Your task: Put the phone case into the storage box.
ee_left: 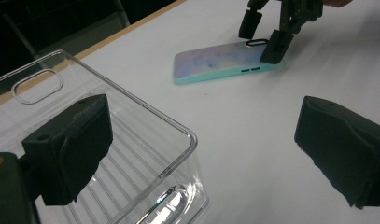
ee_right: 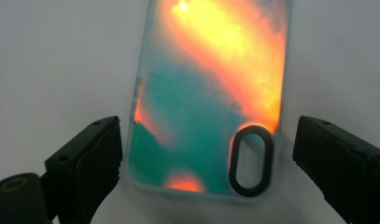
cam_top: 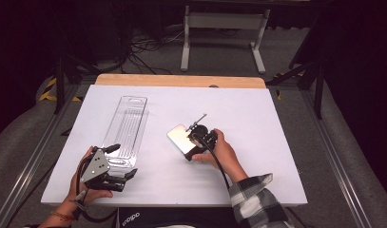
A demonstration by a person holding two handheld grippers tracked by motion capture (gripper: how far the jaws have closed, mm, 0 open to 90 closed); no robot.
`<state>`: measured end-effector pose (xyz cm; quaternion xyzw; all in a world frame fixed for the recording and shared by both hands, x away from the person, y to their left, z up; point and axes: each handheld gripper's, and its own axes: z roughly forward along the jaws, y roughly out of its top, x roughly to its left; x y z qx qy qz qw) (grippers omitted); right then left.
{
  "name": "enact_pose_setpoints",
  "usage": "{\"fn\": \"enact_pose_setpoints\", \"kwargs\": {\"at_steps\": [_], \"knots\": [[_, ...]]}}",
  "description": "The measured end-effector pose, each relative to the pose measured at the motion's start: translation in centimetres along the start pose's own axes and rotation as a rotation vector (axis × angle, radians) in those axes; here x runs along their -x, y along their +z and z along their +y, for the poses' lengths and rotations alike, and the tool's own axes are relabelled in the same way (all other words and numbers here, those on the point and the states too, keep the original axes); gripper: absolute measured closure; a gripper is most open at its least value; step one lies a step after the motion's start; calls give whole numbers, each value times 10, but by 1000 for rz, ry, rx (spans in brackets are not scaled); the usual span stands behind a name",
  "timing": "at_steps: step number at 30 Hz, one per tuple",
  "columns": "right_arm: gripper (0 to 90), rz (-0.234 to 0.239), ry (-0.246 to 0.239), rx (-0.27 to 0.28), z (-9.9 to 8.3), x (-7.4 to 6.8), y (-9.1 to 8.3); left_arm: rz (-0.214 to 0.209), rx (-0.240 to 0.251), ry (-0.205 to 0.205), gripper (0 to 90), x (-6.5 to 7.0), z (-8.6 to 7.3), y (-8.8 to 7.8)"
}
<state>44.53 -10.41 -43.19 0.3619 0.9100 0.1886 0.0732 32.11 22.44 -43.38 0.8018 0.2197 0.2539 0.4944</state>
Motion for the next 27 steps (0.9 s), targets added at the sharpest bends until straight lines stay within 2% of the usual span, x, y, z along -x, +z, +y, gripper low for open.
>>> {"fn": "enact_pose_setpoints", "kwargs": {"at_steps": [6, 11, 14, 19, 24, 27], "knots": [[86, -20, -11, -45, 6, -5, 9, -6, -5, -2, 50, 1, 0, 1], [120, -28, -1, -44, 7, -6, 9, -10, -14, 7, 50, 1, 0, 1], [162, -29, 8, -29, 6, -4, 7, -16, -12, -10, 50, 2, -1, 3], [172, -34, 13, -6, 4, -4, 7, -19, -23, 7, 50, 3, 0, 4], [176, -35, 16, 21, 1, -3, 7, -16, -23, 6, 51, 3, 0, 5], [177, -60, 28, 44, -1, -2, 5, -13, -22, 6, 52, 4, 0, 5]]}}
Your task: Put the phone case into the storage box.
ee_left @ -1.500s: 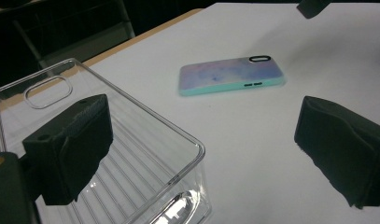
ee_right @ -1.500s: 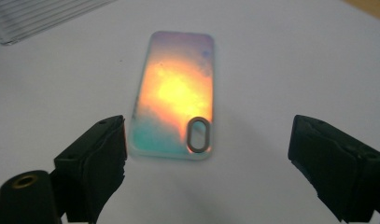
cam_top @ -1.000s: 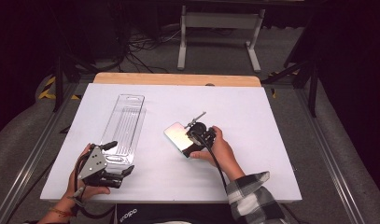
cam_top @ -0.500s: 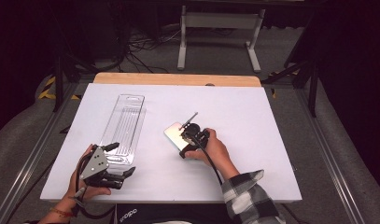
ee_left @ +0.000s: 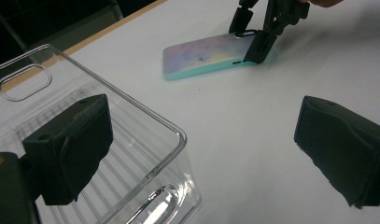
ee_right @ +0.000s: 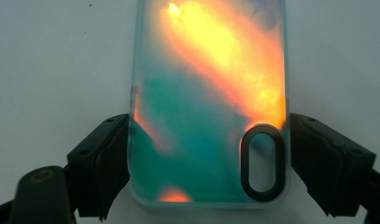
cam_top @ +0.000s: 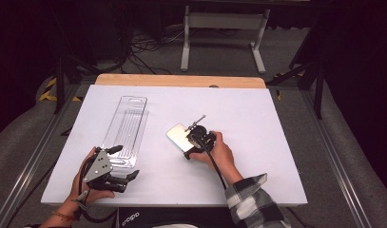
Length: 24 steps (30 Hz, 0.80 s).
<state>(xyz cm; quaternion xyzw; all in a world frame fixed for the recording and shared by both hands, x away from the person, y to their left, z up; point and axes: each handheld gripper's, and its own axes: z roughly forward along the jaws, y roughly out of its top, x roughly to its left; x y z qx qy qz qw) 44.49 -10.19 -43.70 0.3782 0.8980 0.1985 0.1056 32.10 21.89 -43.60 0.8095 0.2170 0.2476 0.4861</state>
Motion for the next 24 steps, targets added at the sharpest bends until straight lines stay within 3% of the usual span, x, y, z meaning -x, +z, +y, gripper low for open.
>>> {"fn": "enact_pose_setpoints", "kwargs": {"at_steps": [11, 20, 24], "knots": [[178, -6, 20, 77, -5, 6, -14, 41, -1, 68, 72, 5, 5, 0], [178, 34, 16, 150, -7, 3, -31, 80, 0, 131, 91, 8, 12, 3], [178, 43, 10, 178, -8, 0, -38, 86, 11, 127, 87, 11, 15, 5]]}}
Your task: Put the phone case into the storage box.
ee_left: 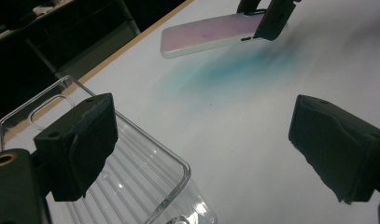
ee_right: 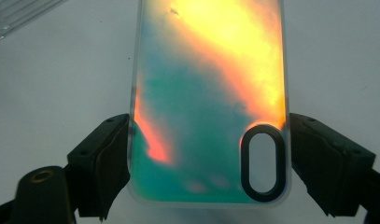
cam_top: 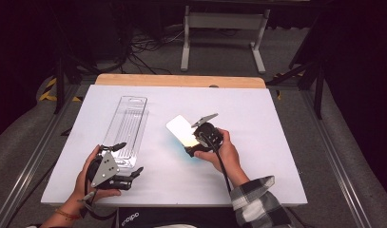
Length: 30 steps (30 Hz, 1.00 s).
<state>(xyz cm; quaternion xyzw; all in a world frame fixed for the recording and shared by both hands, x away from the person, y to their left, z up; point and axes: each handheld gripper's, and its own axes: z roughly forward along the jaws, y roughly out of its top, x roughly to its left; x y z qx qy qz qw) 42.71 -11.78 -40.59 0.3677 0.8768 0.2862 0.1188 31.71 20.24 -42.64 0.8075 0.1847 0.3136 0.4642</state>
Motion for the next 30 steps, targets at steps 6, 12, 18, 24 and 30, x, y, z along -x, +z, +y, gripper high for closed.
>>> {"fn": "enact_pose_setpoints", "kwargs": {"at_steps": [6, 12, 18, 24, 30], "knots": [[178, 23, -14, 48, 0, -6, -15, 22, -4, 58, 76, 3, 7, 3], [177, 56, -18, 78, -3, -10, -28, 21, 3, 96, 82, 7, 15, 10], [177, 78, -30, 112, -7, -17, -44, 16, 17, 165, 92, 16, 28, 26], [177, 113, -48, 121, -11, -25, -53, 31, 32, 238, 106, 31, 42, 42], [177, 123, -58, 118, -12, -30, -55, 89, 14, 301, 155, 40, 47, 53]]}}
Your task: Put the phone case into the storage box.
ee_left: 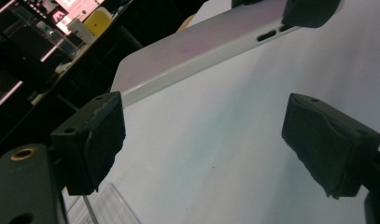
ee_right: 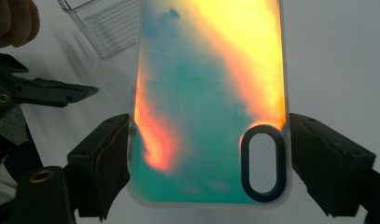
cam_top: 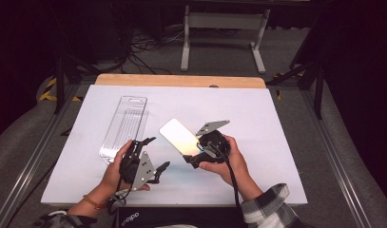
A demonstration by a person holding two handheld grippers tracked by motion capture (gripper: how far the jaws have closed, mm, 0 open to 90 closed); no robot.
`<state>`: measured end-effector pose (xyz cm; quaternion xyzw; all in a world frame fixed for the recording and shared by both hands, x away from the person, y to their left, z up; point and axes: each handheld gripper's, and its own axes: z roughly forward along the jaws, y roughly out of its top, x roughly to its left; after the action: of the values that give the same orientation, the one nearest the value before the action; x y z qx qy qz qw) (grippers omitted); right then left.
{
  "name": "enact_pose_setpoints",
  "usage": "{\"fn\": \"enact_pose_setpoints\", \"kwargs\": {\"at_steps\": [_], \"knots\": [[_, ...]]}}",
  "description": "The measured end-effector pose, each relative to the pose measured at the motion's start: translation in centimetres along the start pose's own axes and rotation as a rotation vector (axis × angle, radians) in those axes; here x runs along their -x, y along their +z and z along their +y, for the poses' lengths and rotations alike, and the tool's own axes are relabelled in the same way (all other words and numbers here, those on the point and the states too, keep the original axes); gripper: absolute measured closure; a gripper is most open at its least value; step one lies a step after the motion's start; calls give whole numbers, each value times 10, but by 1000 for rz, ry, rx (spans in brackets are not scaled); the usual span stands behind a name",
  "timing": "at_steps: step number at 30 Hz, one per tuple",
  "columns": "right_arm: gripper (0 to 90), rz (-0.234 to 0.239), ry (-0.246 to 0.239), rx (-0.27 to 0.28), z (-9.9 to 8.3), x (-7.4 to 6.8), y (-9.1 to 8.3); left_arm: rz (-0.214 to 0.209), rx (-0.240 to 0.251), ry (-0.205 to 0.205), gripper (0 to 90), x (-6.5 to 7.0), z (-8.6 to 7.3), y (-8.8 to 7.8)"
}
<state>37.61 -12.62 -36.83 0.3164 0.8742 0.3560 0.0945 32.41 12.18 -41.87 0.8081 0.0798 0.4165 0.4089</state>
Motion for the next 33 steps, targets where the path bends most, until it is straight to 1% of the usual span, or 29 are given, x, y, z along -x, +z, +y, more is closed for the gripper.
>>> {"fn": "enact_pose_setpoints", "kwargs": {"at_steps": [1, 2, 4, 6, 7, 9, 10, 11, 12, 13, 14, 15, 16, 17, 20, 21, 22, 24, 25, 26, 27, 28, 29, 30, 31, 32, 33], "knots": [[177, 0, 0, 0, 0, 0, 0, 13, -7, 12, 155, 1, 0, 2], [177, 4, 1, -4, 1, -1, 2, 20, -13, 18, 178, 2, 1, 4], [177, 3, 1, -8, 1, -3, 3, 49, -32, 52, 193, 5, 1, 7], [177, 5, -1, -12, 2, -5, 6, 71, -32, 81, 235, 9, 2, 8], [177, 2, 0, -14, 2, -5, 7, 89, -33, 106, 253, 11, 3, 9], [177, 2, -5, -21, 2, -7, 10, 97, -30, 129, 279, 14, 4, 10], [177, 8, -6, -23, 2, -8, 11, 110, -29, 147, 293, 17, 4, 11], [177, 5, -10, -29, 3, -9, 13, 119, -27, 170, 334, 19, 5, 12], [177, 5, -7, -29, 3, -9, 14, 121, -25, 182, 355, 21, 6, 13], [177, 8, -7, -28, 3, -9, 15, 118, -26, 205, 379, 23, 7, 14], [177, 2, -8, -28, 3, -9, 15, 123, -47, 237, 394, 26, 8, 15], [177, 4, -6, -30, 4, -9, 16, 124, -49, 255, 407, 29, 9, 17], [177, 4, -6, -30, 4, -9, 16, 124, -49, 255, 432, 29, 9, 17], [177, 1, -6, -32, 4, -10, 17, 124, -56, 269, 463, 31, 9, 17], [177, 3, -7, -33, 4, -11, 19, 138, -61, 338, 487, 37, 12, 21], [177, 0, -8, -36, 4, -11, 19, 145, -58, 349, 512, 39, 12, 21], [177, 3, -7, -39, 4, -12, 20, 149, -57, 347, 536, 42, 12, 23], [177, 4, -10, -44, 4, -13, 22, 150, -53, 390, 573, 44, 12, 25], [177, 6, -11, -45, 5, -13, 23, 161, -71, 409, 590, 46, 12, 25], [176, 8, -12, -45, 5, -13, 23, 171, -67, 434, 607, 47, 12, 26], [176, 8, -13, -47, 5, -13, 24, 182, -77, 465, 620, 49, 12, 26], [176, 8, -13, -47, 5, -13, 24, 182, -77, 465, 639, 49, 12, 26], [176, 10, -10, -47, 5, -14, 24, 189, -86, 491, 639, 51, 12, 27], [176, 12, -6, -47, 5, -14, 24, 194, -96, 527, 666, 52, 12, 27], [176, 15, -5, -49, 6, -13, 24, 197, -92, 535, 687, 54, 12, 28], [175, 17, -4, -51, 6, -13, 24, 204, -99, 563, 722, 55, 12, 28], [175, 23, 3, -50, 6, -12, 23, 197, -97, 600, 743, 57, 12, 28]]}}
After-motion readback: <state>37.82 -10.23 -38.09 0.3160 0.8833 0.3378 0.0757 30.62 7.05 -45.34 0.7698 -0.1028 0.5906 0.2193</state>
